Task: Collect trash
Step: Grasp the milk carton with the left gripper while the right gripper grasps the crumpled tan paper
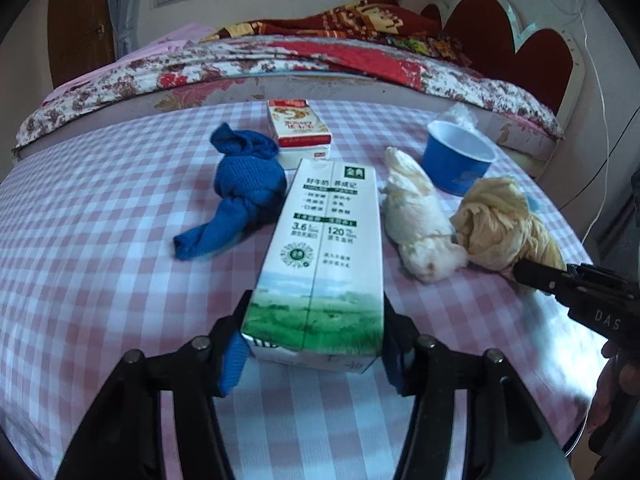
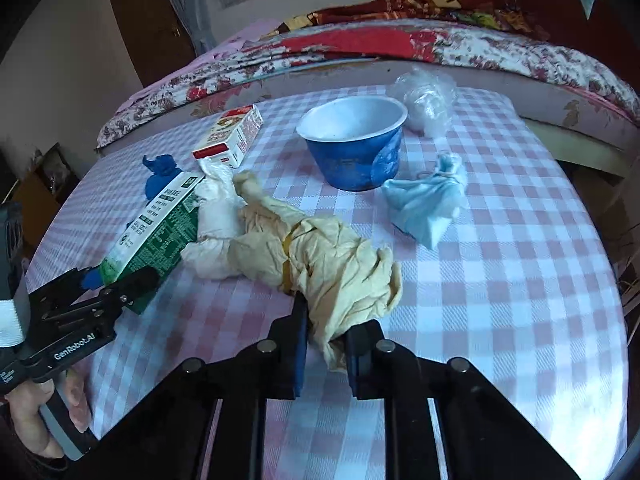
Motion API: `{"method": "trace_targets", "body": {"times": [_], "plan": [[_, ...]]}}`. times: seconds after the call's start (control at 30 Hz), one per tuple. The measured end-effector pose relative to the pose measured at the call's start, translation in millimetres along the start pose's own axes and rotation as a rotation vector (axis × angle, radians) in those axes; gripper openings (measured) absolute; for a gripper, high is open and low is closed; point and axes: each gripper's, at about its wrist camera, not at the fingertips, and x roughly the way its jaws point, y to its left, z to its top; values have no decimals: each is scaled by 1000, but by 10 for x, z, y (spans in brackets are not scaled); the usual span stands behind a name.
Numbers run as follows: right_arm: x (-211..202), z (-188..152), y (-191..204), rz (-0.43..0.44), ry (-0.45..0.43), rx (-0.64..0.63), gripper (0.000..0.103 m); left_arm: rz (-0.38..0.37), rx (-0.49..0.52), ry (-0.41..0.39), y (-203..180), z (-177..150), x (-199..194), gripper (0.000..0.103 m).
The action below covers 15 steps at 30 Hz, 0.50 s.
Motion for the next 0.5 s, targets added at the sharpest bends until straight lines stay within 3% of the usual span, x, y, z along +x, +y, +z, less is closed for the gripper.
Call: {"method": "trace_targets", "body": {"times": [0.23,0.5], "plan": [[-442,-184,9,-33,-74,6,17,13,-8,-72,-36,-144,-386,56],[-978,-587,-156,-64,-124,71,17,-35,12,-116,-241,-412,-779,55]]}}
